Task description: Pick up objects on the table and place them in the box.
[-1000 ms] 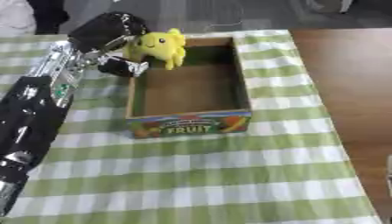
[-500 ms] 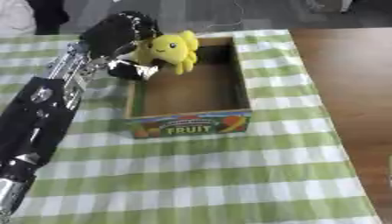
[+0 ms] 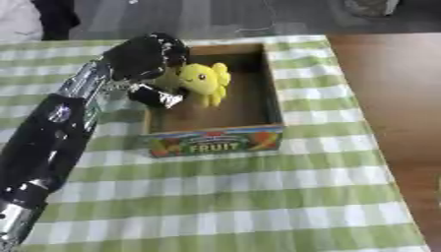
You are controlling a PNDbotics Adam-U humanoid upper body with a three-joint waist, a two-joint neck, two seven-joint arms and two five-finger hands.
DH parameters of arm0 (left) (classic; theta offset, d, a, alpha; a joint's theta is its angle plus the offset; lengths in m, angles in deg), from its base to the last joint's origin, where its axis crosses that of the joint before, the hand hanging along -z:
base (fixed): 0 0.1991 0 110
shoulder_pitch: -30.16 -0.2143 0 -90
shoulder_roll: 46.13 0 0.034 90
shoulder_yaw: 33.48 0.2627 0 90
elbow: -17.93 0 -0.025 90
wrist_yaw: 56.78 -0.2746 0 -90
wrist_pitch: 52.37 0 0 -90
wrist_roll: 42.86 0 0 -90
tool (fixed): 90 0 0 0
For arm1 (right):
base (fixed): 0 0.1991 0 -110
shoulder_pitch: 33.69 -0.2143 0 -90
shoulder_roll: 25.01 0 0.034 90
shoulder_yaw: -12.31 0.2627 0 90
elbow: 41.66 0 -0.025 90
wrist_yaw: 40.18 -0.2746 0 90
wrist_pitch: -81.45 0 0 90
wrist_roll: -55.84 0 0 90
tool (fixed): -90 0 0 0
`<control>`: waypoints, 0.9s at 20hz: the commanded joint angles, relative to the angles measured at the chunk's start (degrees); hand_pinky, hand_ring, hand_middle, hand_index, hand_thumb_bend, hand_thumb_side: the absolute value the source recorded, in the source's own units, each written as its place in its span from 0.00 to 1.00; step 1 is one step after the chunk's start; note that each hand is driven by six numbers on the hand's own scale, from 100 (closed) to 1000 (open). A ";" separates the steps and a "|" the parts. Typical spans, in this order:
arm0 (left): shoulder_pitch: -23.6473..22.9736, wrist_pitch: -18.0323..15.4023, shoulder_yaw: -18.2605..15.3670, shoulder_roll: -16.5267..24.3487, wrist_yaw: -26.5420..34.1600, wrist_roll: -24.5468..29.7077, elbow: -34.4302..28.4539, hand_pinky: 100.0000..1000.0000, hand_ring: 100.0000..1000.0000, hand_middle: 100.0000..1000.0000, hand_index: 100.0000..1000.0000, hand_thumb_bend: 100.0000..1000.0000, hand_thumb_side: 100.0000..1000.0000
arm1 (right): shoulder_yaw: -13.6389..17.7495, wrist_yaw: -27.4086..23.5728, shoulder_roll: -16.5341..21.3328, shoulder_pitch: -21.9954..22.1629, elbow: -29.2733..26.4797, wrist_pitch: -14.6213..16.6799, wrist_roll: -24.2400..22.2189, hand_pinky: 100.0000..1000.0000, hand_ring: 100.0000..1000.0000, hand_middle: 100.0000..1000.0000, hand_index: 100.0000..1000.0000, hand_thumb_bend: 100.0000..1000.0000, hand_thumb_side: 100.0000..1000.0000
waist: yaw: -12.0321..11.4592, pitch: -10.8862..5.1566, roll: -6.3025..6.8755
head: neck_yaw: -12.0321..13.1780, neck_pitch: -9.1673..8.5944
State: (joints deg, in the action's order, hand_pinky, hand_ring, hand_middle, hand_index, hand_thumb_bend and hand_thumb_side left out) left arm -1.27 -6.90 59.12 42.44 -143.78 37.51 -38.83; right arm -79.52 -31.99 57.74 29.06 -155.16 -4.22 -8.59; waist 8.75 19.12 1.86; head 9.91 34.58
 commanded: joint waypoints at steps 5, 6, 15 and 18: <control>1.18 0.41 0.02 0.45 -2.81 0.09 -0.46 0.76 0.78 0.72 0.90 0.07 0.63 | 0.07 -0.43 0.11 -0.87 -1.10 0.13 -0.06 0.78 0.87 0.51 0.82 0.00 0.49 | -0.03 -1.11 -0.16 | -0.20 -0.85; 1.22 0.59 0.07 0.48 -2.85 -0.31 -0.77 0.77 0.80 0.76 0.93 0.17 0.69 | 0.07 -0.45 0.07 -0.87 -1.10 0.12 -0.07 0.78 0.87 0.51 0.82 0.00 0.49 | 0.02 -1.14 -0.17 | -0.23 -0.89; 1.24 1.96 -0.03 0.62 -2.22 -4.04 -2.01 0.76 0.80 0.76 0.98 0.25 0.76 | 0.05 -0.56 -0.19 -0.78 -1.10 0.01 -0.09 0.78 0.87 0.51 0.82 0.00 0.49 | 0.22 -1.42 -0.15 | -0.33 -1.18; 1.16 2.15 -0.19 0.65 -1.35 -4.44 -2.23 0.75 0.79 0.75 0.98 0.24 0.75 | 0.05 -0.58 -0.23 -0.77 -1.10 0.02 -0.05 0.78 0.87 0.51 0.82 0.00 0.49 | 0.16 -1.50 -0.14 | -0.48 -1.27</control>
State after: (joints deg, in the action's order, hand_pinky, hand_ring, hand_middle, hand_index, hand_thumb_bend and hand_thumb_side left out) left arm -1.26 -4.83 59.40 42.43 -145.71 33.55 -39.86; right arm -79.52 -32.23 57.25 29.05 -155.16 -4.28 -8.66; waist 8.92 19.06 1.85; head 9.53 34.06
